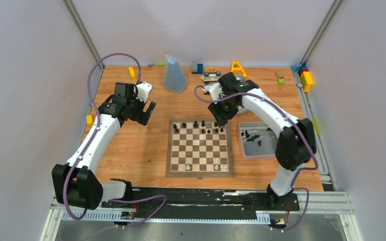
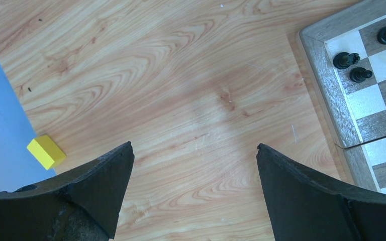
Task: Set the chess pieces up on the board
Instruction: Pick up the chess piece from the storage box.
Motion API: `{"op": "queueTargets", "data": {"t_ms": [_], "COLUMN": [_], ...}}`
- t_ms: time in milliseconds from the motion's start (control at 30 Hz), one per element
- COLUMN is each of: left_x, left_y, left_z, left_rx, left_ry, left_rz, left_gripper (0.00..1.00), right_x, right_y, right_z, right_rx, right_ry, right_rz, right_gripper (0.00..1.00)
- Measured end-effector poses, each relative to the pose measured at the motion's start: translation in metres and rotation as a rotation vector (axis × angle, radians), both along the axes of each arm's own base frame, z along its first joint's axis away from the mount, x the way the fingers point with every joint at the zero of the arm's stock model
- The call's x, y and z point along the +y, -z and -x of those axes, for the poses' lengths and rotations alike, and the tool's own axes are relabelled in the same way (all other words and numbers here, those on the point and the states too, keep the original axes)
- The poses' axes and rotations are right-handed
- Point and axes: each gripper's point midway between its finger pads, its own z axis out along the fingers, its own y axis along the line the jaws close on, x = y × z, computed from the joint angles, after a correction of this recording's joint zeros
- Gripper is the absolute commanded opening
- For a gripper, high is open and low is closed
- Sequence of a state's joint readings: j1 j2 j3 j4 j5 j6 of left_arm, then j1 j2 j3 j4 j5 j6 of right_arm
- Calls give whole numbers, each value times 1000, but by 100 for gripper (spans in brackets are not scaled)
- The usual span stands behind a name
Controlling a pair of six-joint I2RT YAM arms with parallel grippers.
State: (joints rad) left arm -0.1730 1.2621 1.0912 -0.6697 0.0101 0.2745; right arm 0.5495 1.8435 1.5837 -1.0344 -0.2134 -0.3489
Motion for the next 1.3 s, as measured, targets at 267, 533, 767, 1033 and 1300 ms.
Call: {"op": "queueTargets", "data": {"t_ms": [267, 533, 767, 1033, 1300], "left_x": [-2, -5, -6, -6, -6], "left_y": [0, 1, 2, 2, 2], "left_z": [0, 1, 1, 1, 2], "left_rx": [2, 6, 10, 12, 12], "left_ry": [8, 18, 23, 23, 23], "left_rz": [9, 20, 24, 24, 24], "left_gripper": [100, 100, 100, 100, 100], "right_x": [-113, -184, -204, -204, -204], "right_y": [-31, 32, 43, 69, 83], "right_z": [5, 41, 24, 33, 50], "right_rx": [-68, 74, -4, 73, 129], "right_ry": [294, 477, 475, 462, 479], "right_rz": [-62, 12, 62, 83, 93], "right_gripper": [48, 46, 44, 45, 45]}}
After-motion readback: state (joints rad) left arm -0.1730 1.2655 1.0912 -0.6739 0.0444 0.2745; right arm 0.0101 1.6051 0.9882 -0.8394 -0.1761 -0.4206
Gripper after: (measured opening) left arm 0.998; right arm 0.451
